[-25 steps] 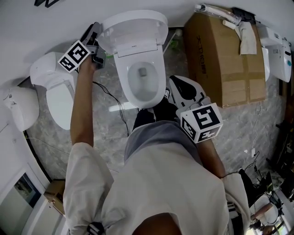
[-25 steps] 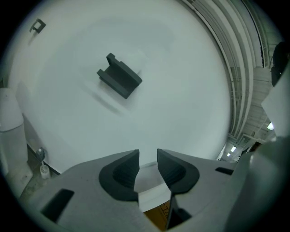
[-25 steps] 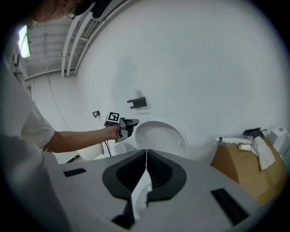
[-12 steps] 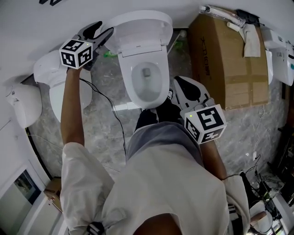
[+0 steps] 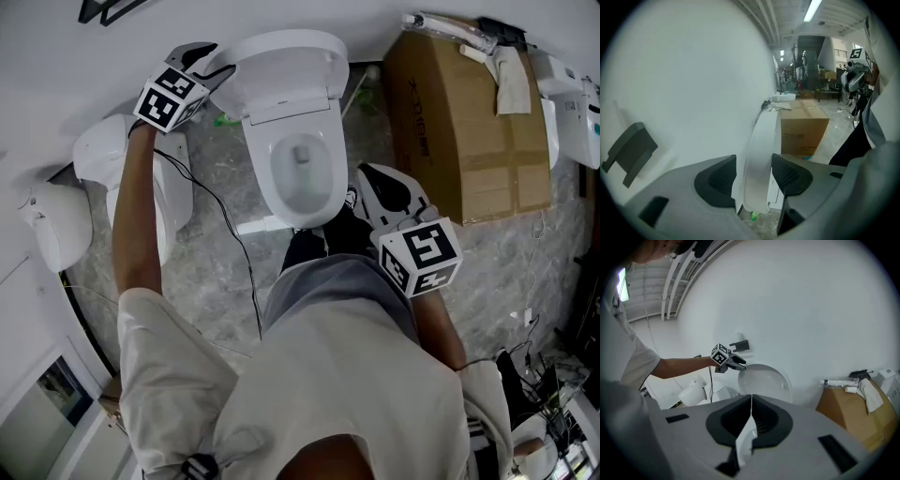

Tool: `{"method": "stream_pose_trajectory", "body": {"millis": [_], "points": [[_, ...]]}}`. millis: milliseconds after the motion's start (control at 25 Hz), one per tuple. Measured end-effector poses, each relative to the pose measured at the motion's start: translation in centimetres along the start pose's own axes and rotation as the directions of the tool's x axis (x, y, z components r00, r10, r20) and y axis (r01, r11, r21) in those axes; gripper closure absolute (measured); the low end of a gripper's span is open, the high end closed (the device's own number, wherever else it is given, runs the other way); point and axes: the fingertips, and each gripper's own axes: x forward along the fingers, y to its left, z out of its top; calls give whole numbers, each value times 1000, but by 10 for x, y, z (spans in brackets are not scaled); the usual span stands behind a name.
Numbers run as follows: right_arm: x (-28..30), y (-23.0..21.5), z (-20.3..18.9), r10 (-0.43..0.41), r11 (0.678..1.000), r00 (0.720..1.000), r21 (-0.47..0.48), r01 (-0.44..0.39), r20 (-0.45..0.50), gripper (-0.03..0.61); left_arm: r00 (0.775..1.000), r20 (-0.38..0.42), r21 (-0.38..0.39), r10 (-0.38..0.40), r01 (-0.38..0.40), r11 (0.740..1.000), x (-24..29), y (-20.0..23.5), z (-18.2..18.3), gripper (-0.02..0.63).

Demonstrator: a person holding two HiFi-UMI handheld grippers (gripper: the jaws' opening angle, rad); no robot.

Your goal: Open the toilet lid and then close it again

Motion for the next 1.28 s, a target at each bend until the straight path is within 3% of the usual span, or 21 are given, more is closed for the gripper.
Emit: {"method": "stream_pose_trajectory", "body": {"millis": [320, 1280], "points": [[-3, -3, 0, -7, 1000, 1000, 2, 7, 8, 566, 998, -36, 66, -51, 53, 996, 6, -8, 7, 433], [-14, 25, -9, 7, 1000, 1000, -7, -7, 14, 566, 999, 3, 83, -48, 48, 995, -17, -60, 1, 433]]}}
